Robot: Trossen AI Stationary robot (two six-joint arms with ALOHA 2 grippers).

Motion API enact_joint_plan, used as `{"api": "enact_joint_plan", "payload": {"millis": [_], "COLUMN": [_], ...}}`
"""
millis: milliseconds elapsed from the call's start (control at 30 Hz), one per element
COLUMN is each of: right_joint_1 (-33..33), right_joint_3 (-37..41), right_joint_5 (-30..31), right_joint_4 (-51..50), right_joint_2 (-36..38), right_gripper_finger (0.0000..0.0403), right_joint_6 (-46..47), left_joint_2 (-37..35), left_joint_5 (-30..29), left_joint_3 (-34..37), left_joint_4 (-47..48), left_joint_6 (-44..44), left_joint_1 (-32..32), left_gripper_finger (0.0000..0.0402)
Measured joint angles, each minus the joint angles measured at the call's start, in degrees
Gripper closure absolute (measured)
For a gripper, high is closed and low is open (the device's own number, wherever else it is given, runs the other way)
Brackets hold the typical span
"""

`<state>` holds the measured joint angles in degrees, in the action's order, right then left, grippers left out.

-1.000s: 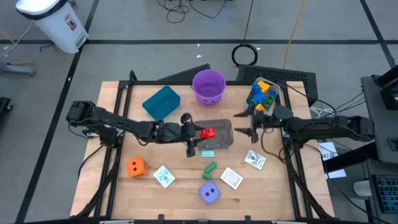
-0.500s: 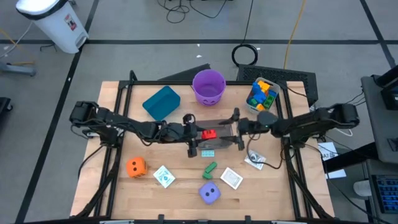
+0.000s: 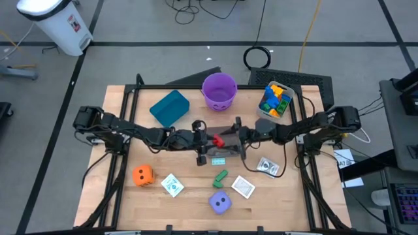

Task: Pick & Place Toys
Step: Put the red game piece into the white bin

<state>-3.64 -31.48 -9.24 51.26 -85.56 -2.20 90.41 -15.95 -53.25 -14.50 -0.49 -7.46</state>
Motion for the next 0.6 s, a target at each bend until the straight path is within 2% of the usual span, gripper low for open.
{"api": "enact_joint_plan", "payload": {"millis": [133,233,367,467,600], "right_joint_1": [-0.12,-0.66,-0.41,-0.01,-0.02], "right_joint_3": [-0.03,-2.95,-12.01,-17.28,-20.62], "right_joint_5": [0.07,1.3,11.41,17.86,15.82], "right_joint_4": [-3.4,-11.97,-31.75,-41.59,-43.77], "right_joint_2": [0.02,0.02,-2.36,-5.82,-10.08], "right_gripper_finger": [0.0136,0.0135,0.0135,0.0135,0.0135], "right_joint_6": [0.03,2.52,4.58,6.29,7.59], "left_joint_2": [0.0,0.0,0.0,0.0,0.0], "left_joint_5": [0.0,-0.01,-0.01,-0.02,-0.02], "left_joint_3": [0.0,0.02,0.02,0.02,0.02], "left_joint_4": [-0.04,-0.02,-0.24,-0.17,-0.09], "left_joint_6": [0.0,0.2,0.24,0.24,0.24], "left_joint_1": [0.0,0.0,0.0,0.0,0.0], "left_gripper_finger": [0.0321,0.0337,0.0351,0.0357,0.0361]}}
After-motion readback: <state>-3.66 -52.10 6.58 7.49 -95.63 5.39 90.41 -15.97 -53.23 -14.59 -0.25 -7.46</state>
